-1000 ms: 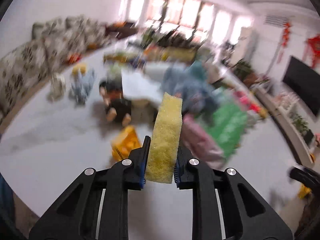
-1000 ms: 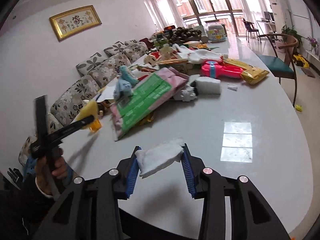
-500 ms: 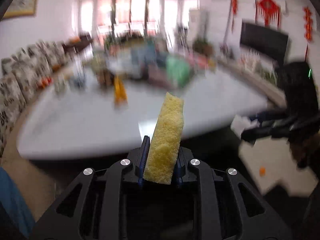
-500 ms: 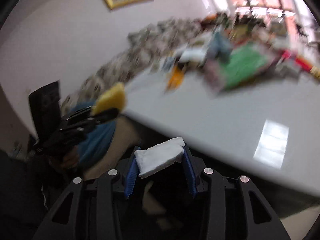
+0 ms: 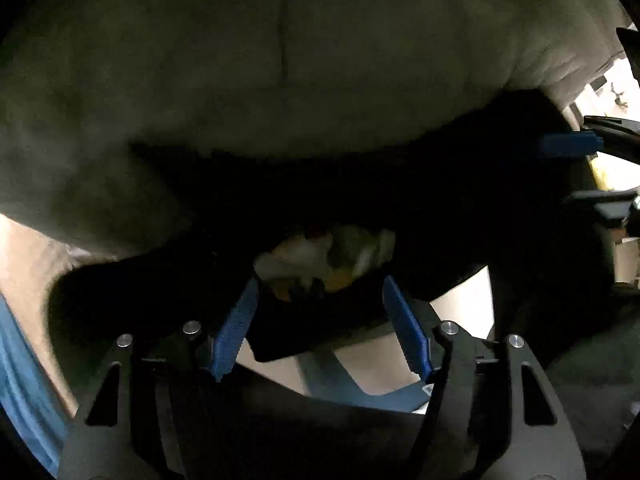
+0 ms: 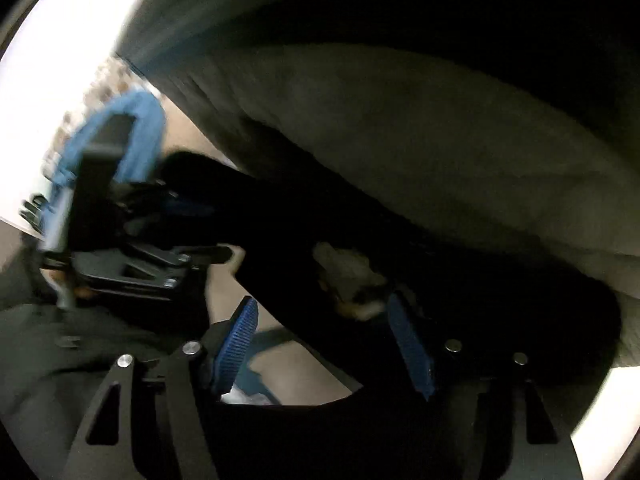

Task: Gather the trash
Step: 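Lower the tissue and sponge into the bin and open both grippers, then grasp the yellow toy block with left gripper while right grasps the pink-green package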

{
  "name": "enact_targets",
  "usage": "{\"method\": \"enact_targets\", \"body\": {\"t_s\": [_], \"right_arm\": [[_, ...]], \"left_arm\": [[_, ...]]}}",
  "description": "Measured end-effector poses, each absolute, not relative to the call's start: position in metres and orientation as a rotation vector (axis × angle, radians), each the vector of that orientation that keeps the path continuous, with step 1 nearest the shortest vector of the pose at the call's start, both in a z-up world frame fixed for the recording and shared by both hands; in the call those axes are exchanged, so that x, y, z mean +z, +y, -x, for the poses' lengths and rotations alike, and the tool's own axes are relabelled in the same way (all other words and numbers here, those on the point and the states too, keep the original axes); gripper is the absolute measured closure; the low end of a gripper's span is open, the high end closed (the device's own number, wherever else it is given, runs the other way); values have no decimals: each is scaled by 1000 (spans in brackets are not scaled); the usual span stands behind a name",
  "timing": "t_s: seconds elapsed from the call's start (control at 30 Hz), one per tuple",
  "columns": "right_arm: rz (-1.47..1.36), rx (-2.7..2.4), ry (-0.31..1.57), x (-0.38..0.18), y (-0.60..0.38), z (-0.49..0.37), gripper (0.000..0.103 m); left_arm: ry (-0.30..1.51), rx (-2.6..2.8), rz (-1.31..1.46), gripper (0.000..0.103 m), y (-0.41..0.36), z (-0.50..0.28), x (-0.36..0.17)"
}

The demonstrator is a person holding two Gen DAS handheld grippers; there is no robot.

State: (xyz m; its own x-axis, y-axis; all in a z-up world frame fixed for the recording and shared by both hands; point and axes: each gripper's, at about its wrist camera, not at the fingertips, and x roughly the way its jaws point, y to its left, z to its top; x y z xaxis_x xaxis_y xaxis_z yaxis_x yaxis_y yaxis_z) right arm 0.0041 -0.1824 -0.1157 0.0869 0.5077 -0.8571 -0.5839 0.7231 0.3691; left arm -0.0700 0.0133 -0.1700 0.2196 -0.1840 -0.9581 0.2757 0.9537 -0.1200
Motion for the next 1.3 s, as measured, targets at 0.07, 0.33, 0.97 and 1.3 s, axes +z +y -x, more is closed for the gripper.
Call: {"method": "enact_targets", "body": {"t_s": [0.07,0.33,0.97,1.3], "right_arm": [[14,848,1150,-75,-195,-2,30],[-224,803,859,17,-238,-41,22],[-616,581,868,3,-284,-191,28],[-749,653,885,2,-264,-248,87]], "left_arm": [[1179,-343,-41,39,17,76,-115],[684,-165,-73,12,23,21,33],[822,-113,32,82,11,-77,5],[784,-135,138,82,20,-65,12]]}}
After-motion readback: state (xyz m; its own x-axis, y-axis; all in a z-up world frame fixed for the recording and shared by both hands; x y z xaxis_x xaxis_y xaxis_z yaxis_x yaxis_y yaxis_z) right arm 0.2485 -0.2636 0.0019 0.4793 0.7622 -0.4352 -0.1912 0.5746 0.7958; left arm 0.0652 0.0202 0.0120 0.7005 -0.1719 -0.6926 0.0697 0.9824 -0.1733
